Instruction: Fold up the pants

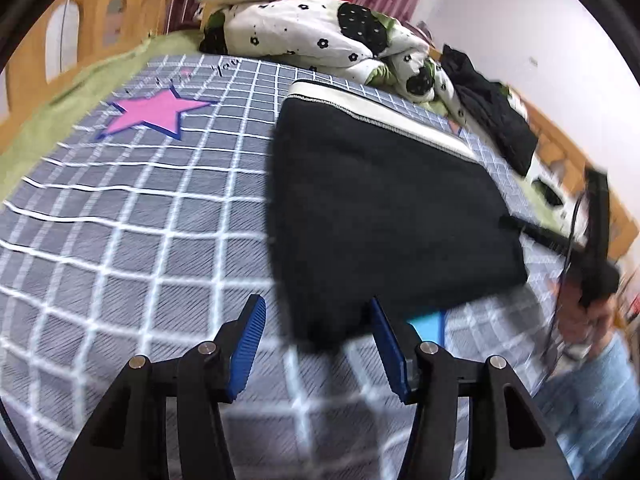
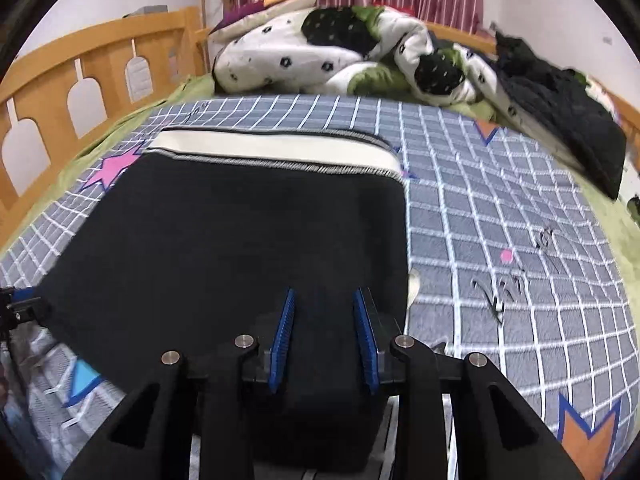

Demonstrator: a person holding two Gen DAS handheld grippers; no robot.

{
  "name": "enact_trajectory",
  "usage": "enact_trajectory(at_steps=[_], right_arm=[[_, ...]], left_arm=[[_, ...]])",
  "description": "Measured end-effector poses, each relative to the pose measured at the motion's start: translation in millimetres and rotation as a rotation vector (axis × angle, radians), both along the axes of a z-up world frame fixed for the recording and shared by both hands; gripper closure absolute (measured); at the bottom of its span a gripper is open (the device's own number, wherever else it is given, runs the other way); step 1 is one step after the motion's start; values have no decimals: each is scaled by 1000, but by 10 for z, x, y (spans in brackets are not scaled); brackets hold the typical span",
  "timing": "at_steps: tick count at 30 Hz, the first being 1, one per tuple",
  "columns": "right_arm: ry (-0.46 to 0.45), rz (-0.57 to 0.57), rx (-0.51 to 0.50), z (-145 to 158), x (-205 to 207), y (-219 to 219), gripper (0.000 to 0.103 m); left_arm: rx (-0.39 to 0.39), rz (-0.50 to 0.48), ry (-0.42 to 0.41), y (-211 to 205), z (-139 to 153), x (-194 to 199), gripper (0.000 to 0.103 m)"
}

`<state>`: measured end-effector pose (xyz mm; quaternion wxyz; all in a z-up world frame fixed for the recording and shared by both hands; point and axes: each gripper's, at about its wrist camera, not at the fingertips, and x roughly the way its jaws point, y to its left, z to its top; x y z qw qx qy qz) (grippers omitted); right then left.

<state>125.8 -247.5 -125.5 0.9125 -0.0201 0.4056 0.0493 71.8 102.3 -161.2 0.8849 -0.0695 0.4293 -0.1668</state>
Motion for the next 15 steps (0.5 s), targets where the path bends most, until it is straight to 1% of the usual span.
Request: enact_trajectory(at_steps=[2,3,4,5,6,7,8,9,10,11,12,13,15], right_arm=[[8,-23,40,29,-92,-57,72],[12,-32,55,28,-126,-71,71],[16,-37,73,9,-169,-71,71],[17,-38,76,-4,-164,-54,70],[11,-38,64,-35,-188,-18,69],[0,-33,31,-59,-213,37,69],[-9,-26,7,-76,-222,65,69],[-25,-15,-23,-96,-235,97,69],[-34,-8,-34,-111,-257,106,69],[-36,-6,-33,-119,-285,90,68],[-34,-9,-23,-117,-285,72,68],[-29,-12,-11,-110,-279,52,68],[-21,-13,3,-101,-263,23,67]], left_arm=[[79,-5,5,-30,-54,-75,53],[97,-4,12,-46,-82,-71,56],[107,8,16,-68,-112,-55,58],[95,20,15,-90,-128,-27,60],[83,28,12,-104,-130,6,64],[75,46,10,-137,-145,50,70],[75,56,15,-175,-157,90,85],[69,55,17,-192,-160,126,90],[75,76,-6,-190,-135,115,93],[87,101,-52,-160,-107,64,93],[103,99,-68,-145,-119,19,94],[123,96,-64,-123,-170,-12,94],[127,77,-42,-84,-271,-78,93]])
